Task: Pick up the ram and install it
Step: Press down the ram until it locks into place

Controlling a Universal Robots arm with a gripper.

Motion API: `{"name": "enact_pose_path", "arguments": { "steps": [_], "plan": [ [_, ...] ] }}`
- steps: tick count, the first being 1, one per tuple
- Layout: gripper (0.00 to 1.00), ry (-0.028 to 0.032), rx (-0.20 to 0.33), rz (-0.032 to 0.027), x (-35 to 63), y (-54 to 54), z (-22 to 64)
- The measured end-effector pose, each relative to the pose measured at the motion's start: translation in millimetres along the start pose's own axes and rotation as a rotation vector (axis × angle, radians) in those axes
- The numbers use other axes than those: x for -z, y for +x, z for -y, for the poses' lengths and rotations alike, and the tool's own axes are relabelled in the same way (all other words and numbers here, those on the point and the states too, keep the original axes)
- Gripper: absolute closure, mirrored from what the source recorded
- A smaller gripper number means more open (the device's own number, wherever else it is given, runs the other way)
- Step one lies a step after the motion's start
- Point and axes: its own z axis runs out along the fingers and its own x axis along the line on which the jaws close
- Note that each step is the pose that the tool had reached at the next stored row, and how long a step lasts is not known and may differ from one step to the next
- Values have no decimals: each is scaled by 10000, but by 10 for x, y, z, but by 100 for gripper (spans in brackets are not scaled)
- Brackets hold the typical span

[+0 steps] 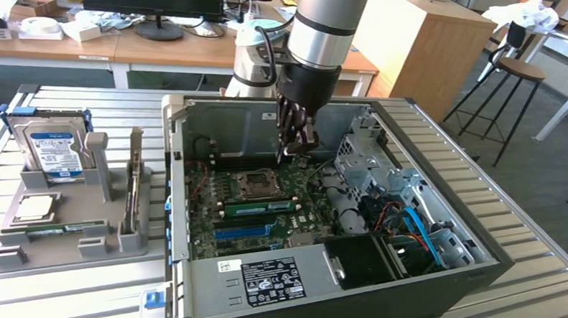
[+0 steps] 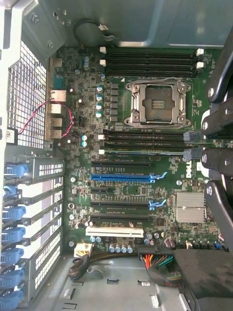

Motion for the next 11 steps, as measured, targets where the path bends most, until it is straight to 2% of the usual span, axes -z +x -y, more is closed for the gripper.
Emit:
{"name": "enact_pose_path", "arguments": {
  "steps": [3, 4, 11],
  "plan": [
    [83, 0, 0, 0, 0, 0, 0],
    [89, 0, 0, 0, 0, 0, 0],
    [90, 0, 0, 0, 0, 0, 0]
  ]
}}
